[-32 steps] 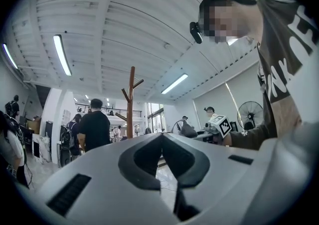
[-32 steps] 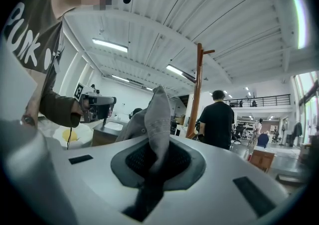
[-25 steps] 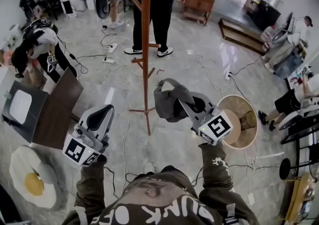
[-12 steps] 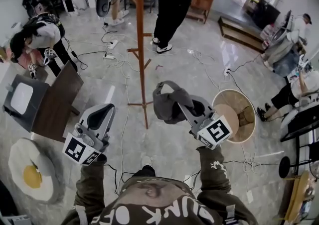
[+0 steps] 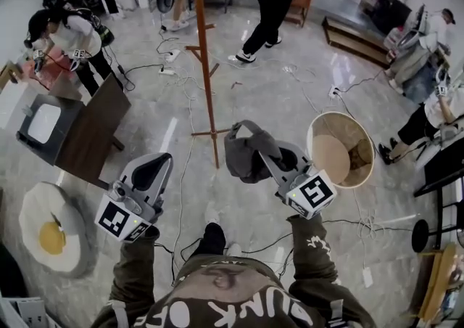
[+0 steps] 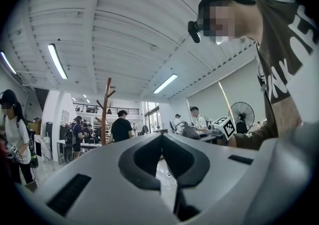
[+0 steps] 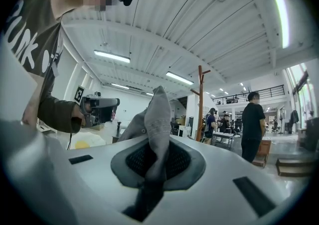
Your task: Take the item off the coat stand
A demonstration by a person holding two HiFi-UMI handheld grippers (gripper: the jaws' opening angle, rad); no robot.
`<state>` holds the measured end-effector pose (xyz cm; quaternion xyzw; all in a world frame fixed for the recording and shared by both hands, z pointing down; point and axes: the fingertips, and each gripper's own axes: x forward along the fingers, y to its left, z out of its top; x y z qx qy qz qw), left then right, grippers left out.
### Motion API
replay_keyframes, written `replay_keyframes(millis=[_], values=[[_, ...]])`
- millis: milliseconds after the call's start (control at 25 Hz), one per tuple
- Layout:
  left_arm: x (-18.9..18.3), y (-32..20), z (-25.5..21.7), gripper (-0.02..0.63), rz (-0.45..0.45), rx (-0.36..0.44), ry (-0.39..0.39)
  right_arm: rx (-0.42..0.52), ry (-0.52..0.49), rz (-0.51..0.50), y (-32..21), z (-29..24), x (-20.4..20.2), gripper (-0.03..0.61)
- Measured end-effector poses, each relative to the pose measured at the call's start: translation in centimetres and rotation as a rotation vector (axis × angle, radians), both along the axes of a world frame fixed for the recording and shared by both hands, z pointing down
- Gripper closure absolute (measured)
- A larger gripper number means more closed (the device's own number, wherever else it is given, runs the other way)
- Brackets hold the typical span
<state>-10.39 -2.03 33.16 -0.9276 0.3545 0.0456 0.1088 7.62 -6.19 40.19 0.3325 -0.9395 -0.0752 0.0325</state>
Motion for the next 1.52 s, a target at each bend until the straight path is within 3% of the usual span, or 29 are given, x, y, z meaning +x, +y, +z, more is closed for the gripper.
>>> replay_keyframes(millis=[200,480,1520], values=[[1.4,4.8,-0.6,0.609,-0.002,-0.004,-0.013,-0.003,-0.014,-0.002,4.6,-0.4,1.3,0.548],[1.9,7.7,-1.7,0.609,-0.005,0.013,-0.007,-0.001,-0.021,-0.004,7.9,-1.0,1.5,0.548],[-4.1,5.0,-2.6,0.609,0.049,0.041,0.012,0.05,0.003,0.08,6.7,-2.1,-3.6,0.549]])
